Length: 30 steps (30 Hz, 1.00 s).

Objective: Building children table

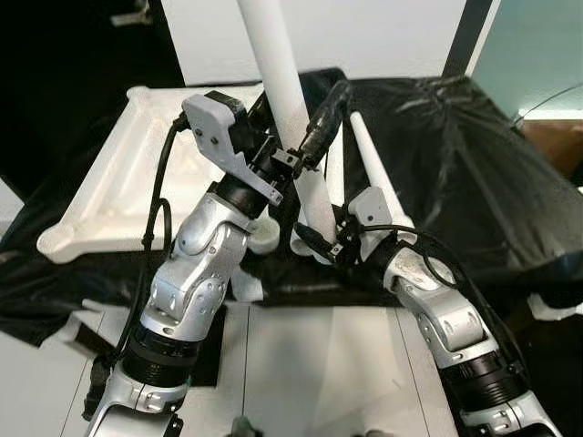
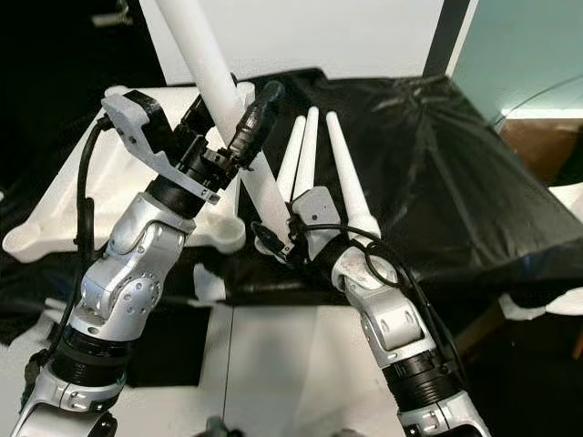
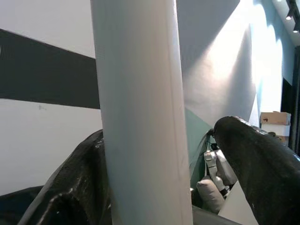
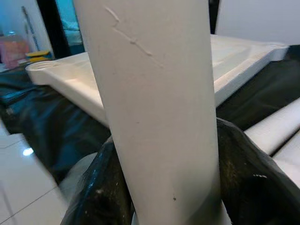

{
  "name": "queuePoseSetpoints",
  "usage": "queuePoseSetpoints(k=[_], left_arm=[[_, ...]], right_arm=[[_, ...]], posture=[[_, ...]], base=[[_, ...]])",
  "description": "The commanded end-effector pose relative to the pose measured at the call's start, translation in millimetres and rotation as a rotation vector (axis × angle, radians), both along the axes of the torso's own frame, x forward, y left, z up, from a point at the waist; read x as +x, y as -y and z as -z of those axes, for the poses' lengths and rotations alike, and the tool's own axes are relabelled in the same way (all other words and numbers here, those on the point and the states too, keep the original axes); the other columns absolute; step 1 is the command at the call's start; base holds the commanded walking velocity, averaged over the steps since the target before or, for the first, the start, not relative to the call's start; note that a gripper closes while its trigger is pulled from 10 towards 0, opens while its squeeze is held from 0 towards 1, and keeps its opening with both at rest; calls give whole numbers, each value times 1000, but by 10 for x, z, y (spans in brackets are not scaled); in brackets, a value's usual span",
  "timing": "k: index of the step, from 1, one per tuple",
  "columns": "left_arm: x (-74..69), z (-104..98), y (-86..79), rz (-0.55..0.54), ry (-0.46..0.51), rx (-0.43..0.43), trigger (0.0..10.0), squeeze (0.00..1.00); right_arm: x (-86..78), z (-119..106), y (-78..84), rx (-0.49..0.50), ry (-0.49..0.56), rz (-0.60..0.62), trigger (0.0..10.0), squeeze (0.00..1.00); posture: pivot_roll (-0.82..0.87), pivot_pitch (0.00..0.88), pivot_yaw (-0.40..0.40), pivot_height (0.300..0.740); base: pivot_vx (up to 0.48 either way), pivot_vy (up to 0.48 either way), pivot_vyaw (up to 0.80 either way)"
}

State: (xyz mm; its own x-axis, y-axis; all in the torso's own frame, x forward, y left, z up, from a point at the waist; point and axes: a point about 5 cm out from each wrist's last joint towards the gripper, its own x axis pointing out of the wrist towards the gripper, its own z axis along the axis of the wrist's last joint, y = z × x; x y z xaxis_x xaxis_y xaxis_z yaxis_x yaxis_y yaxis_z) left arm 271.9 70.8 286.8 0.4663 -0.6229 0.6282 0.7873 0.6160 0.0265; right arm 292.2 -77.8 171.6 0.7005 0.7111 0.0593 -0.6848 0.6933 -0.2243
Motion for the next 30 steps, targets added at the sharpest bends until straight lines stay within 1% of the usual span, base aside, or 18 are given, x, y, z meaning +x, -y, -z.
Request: queuePoseSetpoints(k=[1,4,5,10,11,12,14,17,18,20,21,22,23,25,26,28,29,30], left_arm=[[-77,-33,27,125,100,57,10000,0],[-54,-30,-16,105,86,38,10000,0],[-31,-21,-81,86,69,18,10000,0],[-27,8,-151,69,67,16,10000,0],[-27,32,-128,63,70,46,10000,0],[-27,32,-128,63,70,46,10000,0],[-8,86,-13,25,98,128,10000,0],[20,126,29,-1,90,152,10000,0],[68,186,32,-43,66,164,10000,0],[68,186,32,-43,66,164,10000,0],[116,248,14,-82,34,164,10000,0],[116,248,14,-82,34,164,10000,0],[256,428,-96,-193,-63,155,10000,0],[256,428,-96,-193,-63,155,10000,0],[376,631,-227,-306,-159,156,10000,0],[376,631,-227,-306,-159,156,10000,0],[462,831,-381,-424,-254,163,10000,0],[499,965,-504,-516,-310,177,10000,0]], right_arm=[[5,-47,11,16,25,8,0,0],[36,-52,47,19,27,43,0,0],[84,-74,108,26,37,98,0,0],[156,-113,199,40,55,178,0,0],[174,-111,217,39,56,197,0,0],[174,-111,217,39,56,197,0,0],[206,-81,238,44,42,238,0,0],[235,-75,270,54,40,284,0,0],[260,-88,313,81,42,335,0,0],[260,-88,313,81,42,335,0,0],[276,-102,351,103,46,378,0,0],[276,-102,351,103,46,378,0,0],[291,-172,436,135,92,461,0,0],[291,-172,436,135,92,461,0,0],[300,-253,532,169,142,545,0,0],[300,-253,532,169,142,545,0,0],[297,-343,624,198,194,613,0,0],[280,-420,682,214,240,657,0,0]], posture=[[-70,0,34,740],[-70,0,34,740],[-68,0,33,740],[-64,0,30,740],[-57,0,27,740],[-57,0,27,740],[-53,0,33,740],[-56,0,38,740],[-58,0,41,740],[-58,0,41,740],[-58,0,42,740],[-58,0,42,740],[-64,0,47,740],[-64,0,47,740],[-67,0,48,740],[-67,0,48,740],[-72,0,50,740],[-75,0,51,740]], base=[[0,0,0],[0,0,0],[0,0,0],[0,0,0],[0,0,0],[0,0,0],[0,0,0],[0,0,0],[0,0,0],[0,0,0],[0,0,0],[0,0,0],[0,0,0],[0,0,0],[0,0,0],[0,0,0],[0,0,0],[0,0,0]])
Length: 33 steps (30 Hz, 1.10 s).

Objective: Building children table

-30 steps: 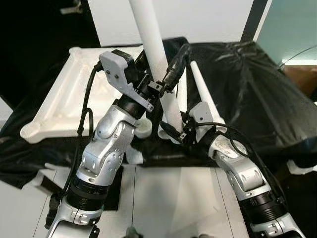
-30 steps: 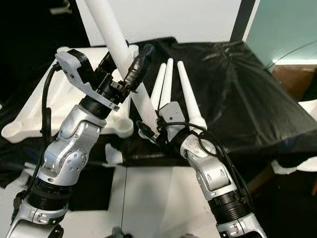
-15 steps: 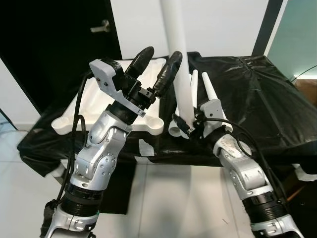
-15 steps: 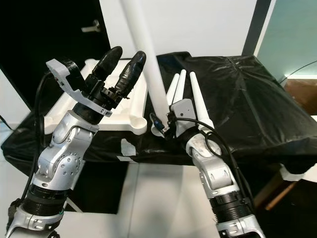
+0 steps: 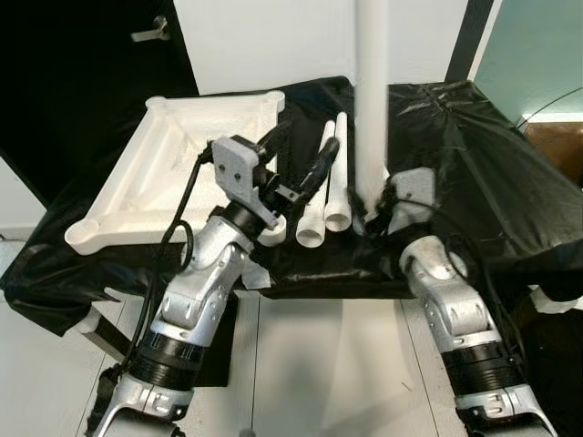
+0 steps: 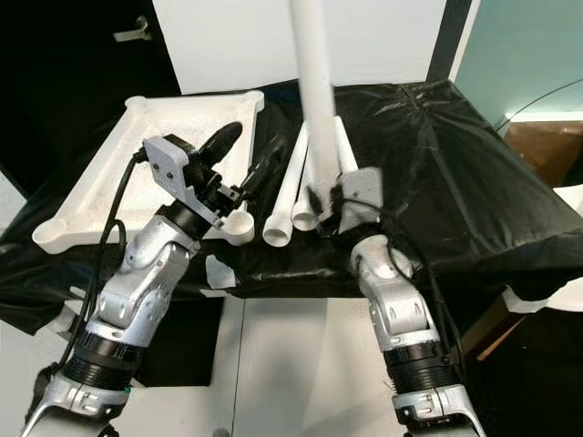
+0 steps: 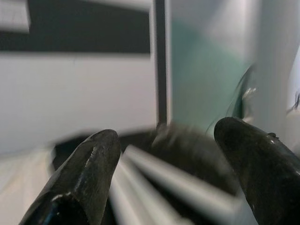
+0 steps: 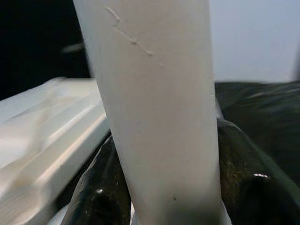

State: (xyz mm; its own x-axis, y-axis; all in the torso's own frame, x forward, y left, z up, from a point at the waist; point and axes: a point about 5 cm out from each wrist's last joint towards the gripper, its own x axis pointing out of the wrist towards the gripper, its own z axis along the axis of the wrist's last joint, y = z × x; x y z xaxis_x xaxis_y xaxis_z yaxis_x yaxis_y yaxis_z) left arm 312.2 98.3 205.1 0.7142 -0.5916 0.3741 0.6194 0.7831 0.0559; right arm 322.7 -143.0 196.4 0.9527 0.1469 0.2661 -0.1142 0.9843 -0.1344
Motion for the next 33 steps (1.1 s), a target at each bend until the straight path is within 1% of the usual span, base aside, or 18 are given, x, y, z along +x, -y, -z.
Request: queuePoseSetpoints(k=[1,2,3,4,6,7,9,10,11,12,13,15,16,17,20,24,26,33], left_arm=[[96,147,-229,-283,-85,-37,10000,0],[107,209,-302,-339,-103,-16,10000,0],[115,241,-347,-375,-113,-4,10000,0],[115,241,-347,-375,-113,-4,10000,0],[128,248,-361,-389,-119,2,10000,0],[132,248,-357,-387,-120,1,10000,0],[132,248,-357,-387,-120,1,10000,0],[134,243,-347,-383,-121,-2,10000,0],[135,240,-334,-377,-122,-2,10000,0],[135,240,-334,-377,-122,-2,10000,0],[136,239,-325,-374,-123,-1,10000,0],[136,239,-325,-374,-123,-1,10000,0],[152,257,-318,-382,-126,15,10000,0],[164,274,-314,-387,-130,28,10000,0],[179,299,-306,-397,-129,49,10000,0],[179,304,-294,-405,-128,53,10000,0],[172,333,-278,-431,-135,71,10000,0],[168,368,-276,-441,-149,81,10000,0]], right_arm=[[-25,-173,31,14,94,41,0,0],[-50,-228,63,7,128,70,0,0],[-91,-257,106,3,156,118,1137,0],[-91,-257,106,3,156,118,1137,0],[-218,-224,278,2,194,285,10000,0],[-265,-201,342,0,204,347,10000,0],[-265,-201,342,0,204,347,10000,0],[-323,-163,407,-6,205,413,10000,0],[-404,-115,479,-37,202,497,10000,0],[-404,-115,479,-37,202,497,10000,0],[-473,-78,535,-71,198,567,10000,0],[-473,-78,535,-71,198,567,10000,0],[-551,-21,596,-92,188,627,10000,0],[-608,32,629,-101,176,654,10000,0],[-665,94,643,-101,164,664,10000,0],[-684,115,626,-102,162,661,10000,0],[-717,214,580,-84,148,656,10000,0],[-706,286,542,-33,141,614,10000,0]], posture=[[-75,0,51,740],[-75,0,52,740],[-78,0,54,740],[-78,0,54,740],[-81,0,56,740],[-81,0,56,740],[-81,0,56,740],[-88,0,59,740],[-97,0,62,740],[-97,0,62,740],[-99,0,63,740],[-99,0,63,740],[-109,0,65,740],[-109,0,65,740],[-128,0,70,740],[-131,1,70,740],[-128,1,68,740],[-122,1,64,740]], base=[[0,0,0],[0,0,0],[0,0,0],[0,0,0],[0,0,0],[0,0,0],[0,0,0],[0,0,0],[0,0,0],[0,0,0],[0,0,0],[0,0,0],[0,0,0],[0,0,0],[0,0,0],[0,0,0],[0,0,0],[0,0,0]])
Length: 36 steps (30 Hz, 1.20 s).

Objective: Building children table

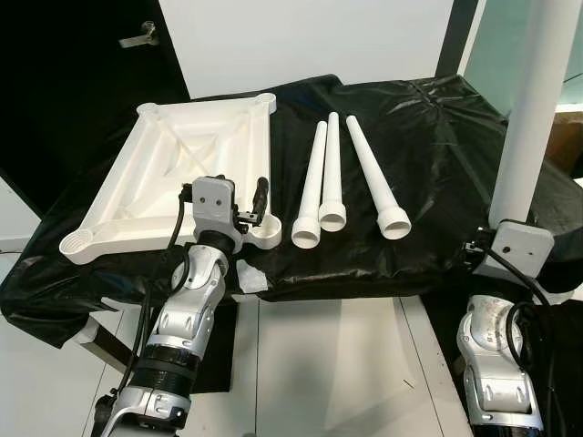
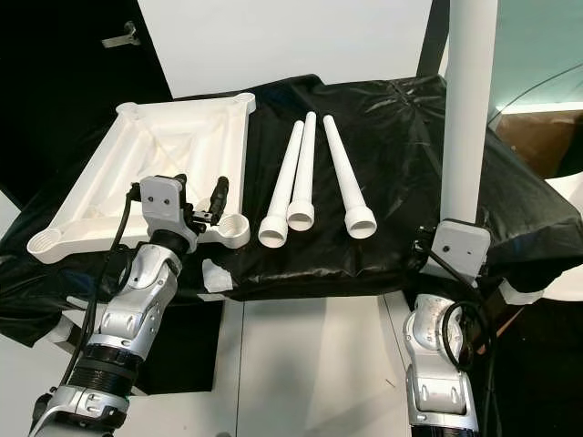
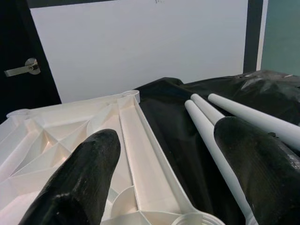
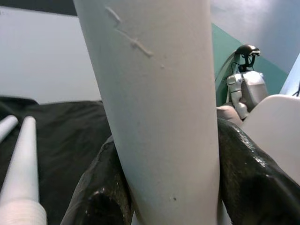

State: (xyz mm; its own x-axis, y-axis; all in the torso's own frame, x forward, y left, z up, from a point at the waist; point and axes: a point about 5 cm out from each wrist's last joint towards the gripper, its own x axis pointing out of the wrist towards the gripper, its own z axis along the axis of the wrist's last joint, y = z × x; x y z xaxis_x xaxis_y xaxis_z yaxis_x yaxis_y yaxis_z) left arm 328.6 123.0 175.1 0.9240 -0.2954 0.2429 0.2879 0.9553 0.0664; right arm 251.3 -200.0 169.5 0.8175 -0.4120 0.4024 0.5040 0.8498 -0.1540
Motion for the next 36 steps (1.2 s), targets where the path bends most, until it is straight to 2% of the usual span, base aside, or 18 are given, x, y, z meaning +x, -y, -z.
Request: queuePoseSetpoints(k=[1,2,4,7,10,16,17,19,23,32,36], left_arm=[[5,74,-27,-58,-33,5,10000,0],[5,83,-24,-60,-36,6,10000,0],[5,83,-24,-60,-36,6,10000,0],[-1,80,-12,-61,-27,10,10000,0],[-5,73,-11,-62,-22,11,10000,0],[-59,93,-103,-94,-36,-11,10000,0],[-59,93,-103,-94,-36,-11,10000,0],[-147,153,-202,-128,-61,-23,10000,0],[-200,212,-258,-158,-83,-25,10000,0],[-163,151,-186,-150,-55,-20,10000,0],[-156,144,-167,-142,-53,-16,10000,0]], right_arm=[[54,62,-70,33,-4,-75,10000,0],[147,153,-148,82,-45,-183,10000,0],[147,153,-148,82,-45,-183,10000,0],[275,242,-298,165,-91,-359,10000,0],[289,224,-325,171,-89,-384,10000,0],[320,143,-475,161,-90,-535,10000,0],[320,143,-475,161,-90,-535,10000,0],[317,80,-487,149,-70,-566,10000,0],[314,68,-466,151,-58,-578,10000,0],[329,74,-494,149,-65,-603,10000,0],[334,64,-495,150,-63,-605,10000,0]], posture=[[-121,2,62,740],[-117,0,60,740],[-117,0,60,740],[-103,0,54,740],[-103,0,54,740],[-98,1,52,740],[-98,1,52,740],[-94,4,50,740],[-85,5,43,740],[-88,3,41,740],[-94,4,45,740]], base=[[0,0,0],[0,0,0],[0,0,0],[0,0,0],[0,0,0],[0,0,0],[0,0,0],[0,0,0],[0,0,0],[0,0,0],[266,0,0]])
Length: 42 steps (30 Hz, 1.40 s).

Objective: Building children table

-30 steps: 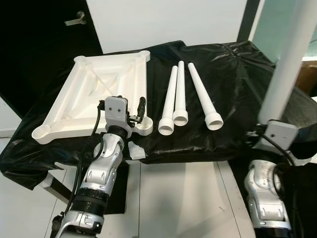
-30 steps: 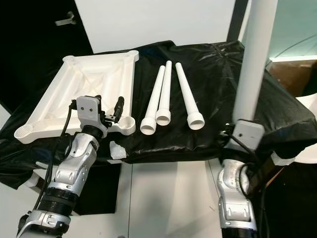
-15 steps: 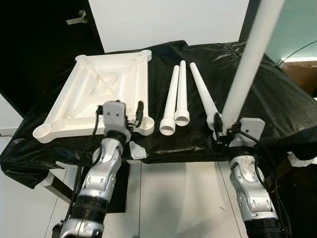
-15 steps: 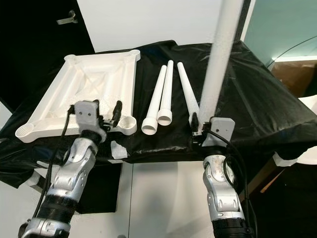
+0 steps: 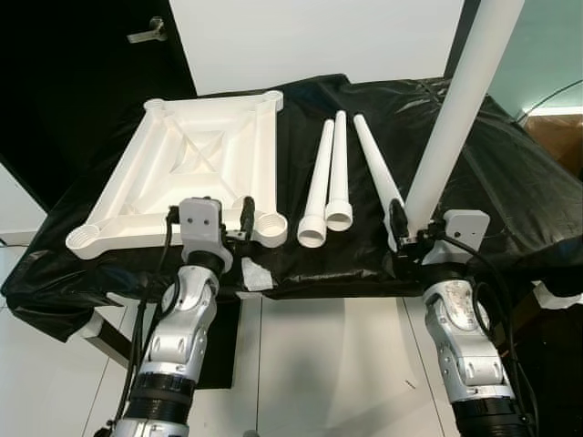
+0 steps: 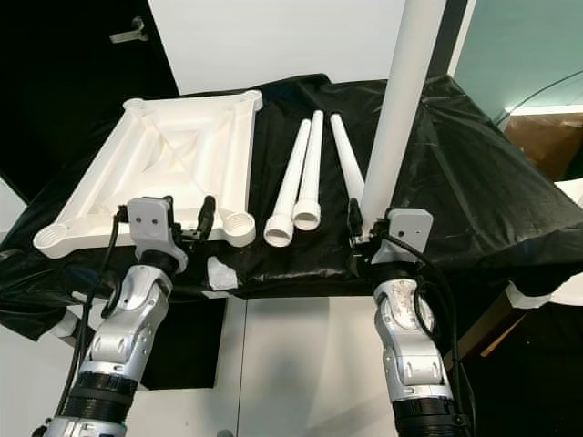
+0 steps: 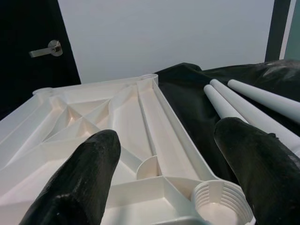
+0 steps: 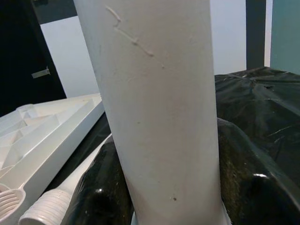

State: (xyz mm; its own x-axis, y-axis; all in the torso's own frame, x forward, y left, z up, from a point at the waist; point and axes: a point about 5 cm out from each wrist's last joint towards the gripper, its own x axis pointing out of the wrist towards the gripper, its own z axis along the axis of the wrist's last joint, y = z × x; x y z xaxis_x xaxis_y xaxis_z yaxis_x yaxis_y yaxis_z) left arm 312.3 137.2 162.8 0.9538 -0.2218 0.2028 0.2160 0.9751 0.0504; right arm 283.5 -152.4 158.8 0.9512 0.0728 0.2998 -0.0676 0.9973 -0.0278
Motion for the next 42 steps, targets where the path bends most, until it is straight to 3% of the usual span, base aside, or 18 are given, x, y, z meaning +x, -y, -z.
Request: queuePoseSetpoints(k=[1,18,42], left_arm=[[3,19,-14,-60,-9,-7,10000,0],[20,7,18,-49,-9,-8,10000,0],[35,-33,20,-57,6,-4,10000,0]], right_arm=[[9,-45,-17,6,20,-11,10000,0],[5,-39,-6,6,18,-9,10000,0],[26,-46,-25,8,19,-13,10000,0]], posture=[[-94,4,45,740],[-93,0,47,740],[-94,0,52,740]], base=[[322,0,0],[348,0,0],[36,0,0]])
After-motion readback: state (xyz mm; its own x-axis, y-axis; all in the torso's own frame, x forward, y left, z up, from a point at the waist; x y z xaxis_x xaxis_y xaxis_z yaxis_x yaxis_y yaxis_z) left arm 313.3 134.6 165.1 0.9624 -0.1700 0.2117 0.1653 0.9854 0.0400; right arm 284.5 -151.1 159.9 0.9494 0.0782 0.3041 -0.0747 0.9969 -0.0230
